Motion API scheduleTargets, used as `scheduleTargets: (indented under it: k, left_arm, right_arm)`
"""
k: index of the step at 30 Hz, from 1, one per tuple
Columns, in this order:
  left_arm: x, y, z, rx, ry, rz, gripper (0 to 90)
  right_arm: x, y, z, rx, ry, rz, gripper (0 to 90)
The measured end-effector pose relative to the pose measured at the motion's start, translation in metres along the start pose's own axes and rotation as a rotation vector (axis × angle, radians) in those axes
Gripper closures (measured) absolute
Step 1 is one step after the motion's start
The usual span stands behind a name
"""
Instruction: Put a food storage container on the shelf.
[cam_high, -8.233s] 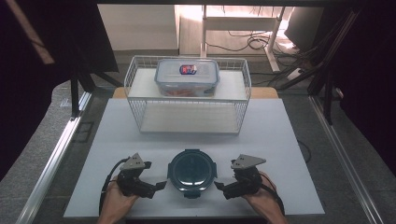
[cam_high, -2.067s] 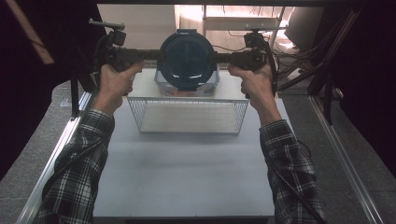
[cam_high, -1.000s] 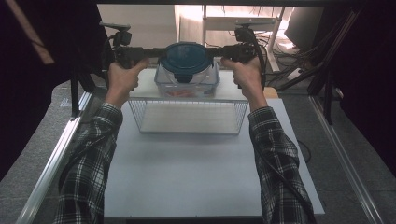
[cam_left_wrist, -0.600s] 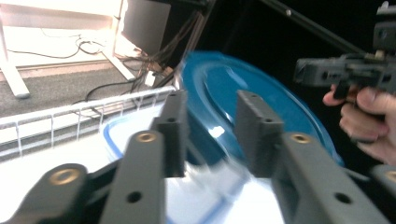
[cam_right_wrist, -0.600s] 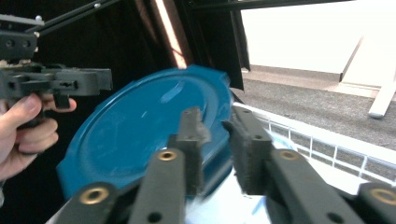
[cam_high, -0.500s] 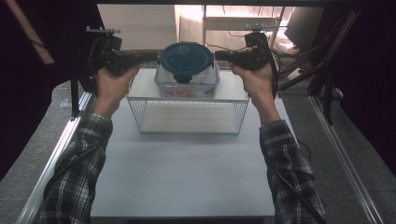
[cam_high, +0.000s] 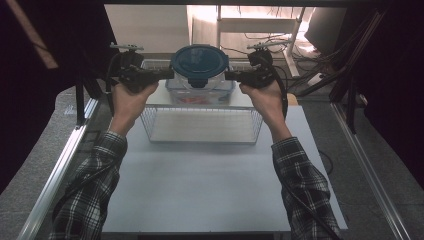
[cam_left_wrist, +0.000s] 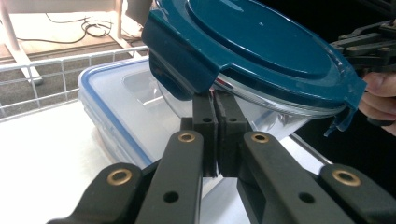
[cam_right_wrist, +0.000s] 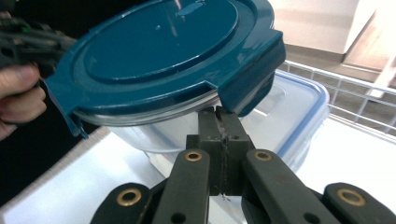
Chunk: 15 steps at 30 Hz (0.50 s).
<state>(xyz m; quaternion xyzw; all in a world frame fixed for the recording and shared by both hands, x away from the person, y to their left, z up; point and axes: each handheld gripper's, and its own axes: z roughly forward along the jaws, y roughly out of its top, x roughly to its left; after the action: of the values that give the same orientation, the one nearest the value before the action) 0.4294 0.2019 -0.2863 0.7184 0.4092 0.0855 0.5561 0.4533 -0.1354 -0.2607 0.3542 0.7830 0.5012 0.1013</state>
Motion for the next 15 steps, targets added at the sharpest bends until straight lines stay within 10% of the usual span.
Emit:
scheduleTargets:
  k: [10, 15]
  left_arm:
    - [0.000, 0.000, 0.000, -0.006, 0.025, -0.005, 83.6]
    - [-0.003, -0.011, -0.003, 0.018, 0.028, 0.036, 62.5]
  right_arm:
    - [-0.006, 0.005, 0.012, -0.015, -0.041, 0.026, 88.6]
    - [-0.004, -0.004, 0.007, -0.015, -0.031, 0.008, 72.8]
